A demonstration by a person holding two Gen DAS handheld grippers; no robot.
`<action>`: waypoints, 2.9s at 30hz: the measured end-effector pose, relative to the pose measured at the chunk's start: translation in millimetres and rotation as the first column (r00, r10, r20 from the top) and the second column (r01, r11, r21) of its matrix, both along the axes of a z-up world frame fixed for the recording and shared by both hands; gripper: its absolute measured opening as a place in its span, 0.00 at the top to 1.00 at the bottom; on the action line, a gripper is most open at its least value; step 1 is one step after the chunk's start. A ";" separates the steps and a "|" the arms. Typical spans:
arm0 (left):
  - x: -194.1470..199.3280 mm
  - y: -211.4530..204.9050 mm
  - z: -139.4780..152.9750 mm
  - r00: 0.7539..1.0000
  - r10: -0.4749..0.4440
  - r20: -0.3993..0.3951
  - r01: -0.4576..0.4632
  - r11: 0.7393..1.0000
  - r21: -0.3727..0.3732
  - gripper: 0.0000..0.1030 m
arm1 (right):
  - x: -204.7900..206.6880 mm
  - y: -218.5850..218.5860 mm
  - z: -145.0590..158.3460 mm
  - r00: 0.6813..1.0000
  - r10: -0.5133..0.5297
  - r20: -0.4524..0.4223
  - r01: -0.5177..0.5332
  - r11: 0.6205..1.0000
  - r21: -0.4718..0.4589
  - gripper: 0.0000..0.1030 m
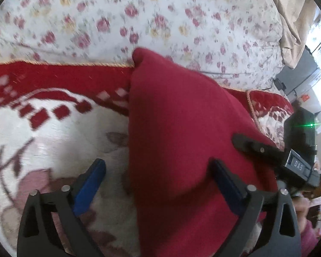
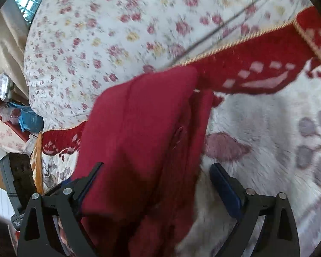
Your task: Fold small clothes
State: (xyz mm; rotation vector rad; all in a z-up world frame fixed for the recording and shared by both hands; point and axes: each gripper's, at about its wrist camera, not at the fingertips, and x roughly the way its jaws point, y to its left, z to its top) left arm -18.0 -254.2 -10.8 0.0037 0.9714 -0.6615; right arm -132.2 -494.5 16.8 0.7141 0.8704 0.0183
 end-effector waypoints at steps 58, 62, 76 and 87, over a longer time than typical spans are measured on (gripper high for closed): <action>-188.1 76.7 80.9 0.869 0.160 0.468 -0.233 0.967 0.103 0.16 | -146.1 141.6 116.2 0.992 0.121 0.034 -0.100 0.926 -0.364 0.16; -192.0 66.8 78.2 0.876 0.146 0.459 -0.210 0.973 0.091 0.07 | -152.5 138.5 118.5 0.996 0.091 0.006 -0.082 0.925 -0.370 0.15; -209.2 45.2 87.7 0.882 0.088 0.463 -0.177 0.972 0.152 0.00 | -168.0 119.5 131.2 0.998 0.035 0.046 -0.017 0.940 -0.341 0.10; -225.7 76.2 107.6 0.842 0.188 0.505 -0.279 0.954 0.111 0.00 | -179.6 132.1 146.1 0.995 0.064 0.074 -0.032 0.930 -0.365 0.09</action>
